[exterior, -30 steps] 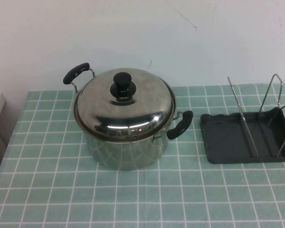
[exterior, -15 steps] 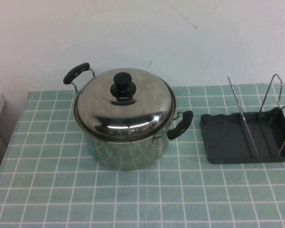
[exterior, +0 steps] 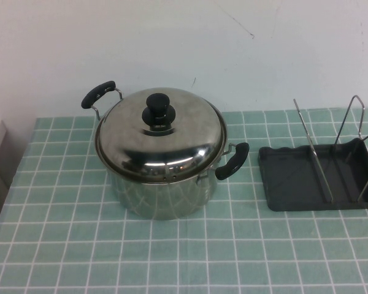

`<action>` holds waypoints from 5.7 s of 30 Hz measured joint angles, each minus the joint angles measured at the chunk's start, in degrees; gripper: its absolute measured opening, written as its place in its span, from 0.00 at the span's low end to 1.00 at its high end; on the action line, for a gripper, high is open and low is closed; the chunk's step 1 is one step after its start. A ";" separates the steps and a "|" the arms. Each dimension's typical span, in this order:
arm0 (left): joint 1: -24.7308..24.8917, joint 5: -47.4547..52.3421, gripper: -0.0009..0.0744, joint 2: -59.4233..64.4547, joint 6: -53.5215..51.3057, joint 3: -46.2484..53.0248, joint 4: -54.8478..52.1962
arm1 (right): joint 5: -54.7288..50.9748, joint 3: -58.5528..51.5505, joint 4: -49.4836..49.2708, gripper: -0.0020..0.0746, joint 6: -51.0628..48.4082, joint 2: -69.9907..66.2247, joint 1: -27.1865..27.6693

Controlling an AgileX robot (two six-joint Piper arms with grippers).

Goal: Put pot lid on rack
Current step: Open the pot, then hand over the pot lid, then place the pot lid on the pot rack

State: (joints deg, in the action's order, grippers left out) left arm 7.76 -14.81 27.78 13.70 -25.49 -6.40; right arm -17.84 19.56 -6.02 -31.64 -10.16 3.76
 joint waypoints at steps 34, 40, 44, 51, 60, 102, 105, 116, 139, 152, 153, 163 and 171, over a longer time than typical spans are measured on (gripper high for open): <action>2.46 -46.43 0.87 67.43 32.08 -21.51 -38.89 | 0.80 -5.83 0.22 0.02 -0.84 -0.05 0.00; 8.38 -39.12 0.93 69.61 30.07 -25.57 -37.05 | 0.84 -5.83 0.22 0.02 -0.88 -0.05 0.00; 9.68 -37.92 0.93 71.30 29.95 -25.92 -29.40 | 0.84 -5.83 0.22 0.02 -0.98 -0.05 0.00; 9.77 -36.72 0.93 73.71 29.72 -26.03 -30.25 | 0.88 -5.83 0.22 0.02 -0.98 -0.05 0.00; 9.77 -38.95 0.70 77.36 28.69 -26.51 -30.23 | 0.97 -5.83 0.11 0.02 -0.98 -0.05 0.00; 34.65 -50.27 0.45 57.22 23.94 -27.73 -15.07 | -28.04 14.54 -77.34 0.28 -23.95 -12.23 0.00; 37.81 -50.27 0.45 57.22 23.92 -29.83 -14.31 | -27.90 14.54 -77.72 0.52 -22.85 -13.19 0.00; 43.90 -50.75 0.46 57.04 26.80 -34.68 -17.29 | -23.02 14.54 -87.17 0.70 -26.41 -13.90 0.00; 46.44 -38.15 0.82 57.04 36.35 -35.16 -28.32 | -19.39 14.82 -90.62 0.09 -42.35 -15.27 -0.32; 37.75 -24.14 0.13 52.18 62.52 -35.16 -65.01 | -19.33 15.96 -90.62 0.09 -54.04 -30.89 -0.32; 36.76 -23.75 0.09 51.37 67.89 -35.16 -69.82 | -20.08 16.70 -90.62 0.09 -55.53 -33.35 -0.32; 33.45 -23.98 0.02 46.00 91.56 -35.04 -94.00 | -29.28 26.93 -90.48 0.08 -63.69 -62.17 -0.32; 33.36 -23.98 0.02 45.66 92.22 -32.94 -94.86 | -29.05 30.37 -90.48 0.08 -65.51 -72.33 -0.32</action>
State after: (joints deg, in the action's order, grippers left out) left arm 41.12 -38.79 73.45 105.92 -58.43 -101.26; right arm -46.89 49.93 -96.50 -97.15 -82.49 3.44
